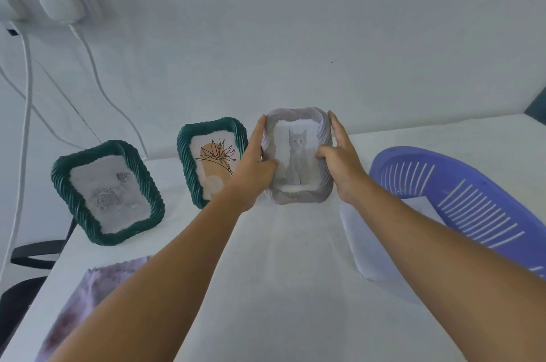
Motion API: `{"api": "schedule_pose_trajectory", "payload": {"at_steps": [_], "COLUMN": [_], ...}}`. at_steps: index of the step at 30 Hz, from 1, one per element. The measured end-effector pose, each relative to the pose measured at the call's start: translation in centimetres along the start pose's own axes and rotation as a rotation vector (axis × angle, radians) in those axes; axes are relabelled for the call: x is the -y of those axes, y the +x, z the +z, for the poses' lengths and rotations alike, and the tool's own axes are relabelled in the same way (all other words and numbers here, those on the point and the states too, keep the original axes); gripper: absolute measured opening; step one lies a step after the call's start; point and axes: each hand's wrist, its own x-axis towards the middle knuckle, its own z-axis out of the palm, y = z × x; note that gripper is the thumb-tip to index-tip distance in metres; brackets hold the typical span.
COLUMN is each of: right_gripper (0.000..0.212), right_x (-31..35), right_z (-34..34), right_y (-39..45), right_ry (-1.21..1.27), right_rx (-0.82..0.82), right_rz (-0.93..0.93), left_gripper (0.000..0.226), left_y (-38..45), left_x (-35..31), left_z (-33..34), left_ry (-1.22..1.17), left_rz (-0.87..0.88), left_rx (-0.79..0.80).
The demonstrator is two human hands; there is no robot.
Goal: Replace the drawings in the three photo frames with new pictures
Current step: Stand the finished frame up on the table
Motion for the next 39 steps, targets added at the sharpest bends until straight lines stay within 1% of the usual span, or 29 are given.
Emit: {"api": "schedule_pose_trajectory", "payload": {"at_steps": [3, 6, 9, 11, 14, 17, 21, 23, 26, 33, 39], "right_gripper": [0.074, 0.069, 0.074, 0.084, 0.106, 0.113, 0.121, 0.124, 0.123, 0.114, 0.117], "right_x": [0.2, 0.2, 0.3, 0.5, 0.6, 0.5, 1.1, 1.6, 2.0, 1.0, 1.0], "right_z": [-0.1, -0.3, -0.9, -1.5, -2.4, -3.3, -3.8, -3.7, -3.9, -4.2, -4.1], "right_y": [1.1, 2.2, 3.6, 4.7, 5.6, 5.1, 4.1, 4.0, 3.5, 2.2, 1.8], "right_ry": [0.002, -0.008, -0.011, -0.054, -0.191, -0.384, -0.734, -0.848, -0.982, -1.170, -1.193], "right_rx": [-0.029, -0.009, 0.029, 0.074, 0.175, 0.244, 0.215, 0.211, 0.198, 0.157, 0.146], "right_rz": [0.018, 0.049, 0.047, 0.035, 0.044, -0.010, -0.160, -0.196, -0.212, -0.251, -0.255], "left_gripper": [0.093, 0.093, 0.094, 0.095, 0.095, 0.094, 0.092, 0.092, 0.094, 0.090, 0.090], "left_y": [1.1, 2.2, 3.5, 4.2, 4.8, 4.6, 3.7, 3.6, 3.6, 2.1, 1.8], "left_x": [0.0, 0.3, 0.2, -0.1, -0.2, 0.4, 1.1, 1.2, 1.7, 3.2, 2.7], "left_z": [0.5, 0.7, 0.9, 1.0, 1.2, 1.4, 1.8, 1.7, 1.6, 1.4, 1.6], "left_ry": [-0.012, 0.015, 0.029, 0.037, 0.032, 0.059, 0.112, 0.130, 0.158, 0.236, 0.308], "left_rz": [0.010, 0.023, 0.065, 0.096, 0.117, 0.107, 0.101, 0.107, 0.125, 0.137, 0.138], "left_rx": [0.000, 0.002, -0.006, -0.018, -0.030, -0.021, -0.012, -0.005, -0.002, -0.033, -0.036]}}
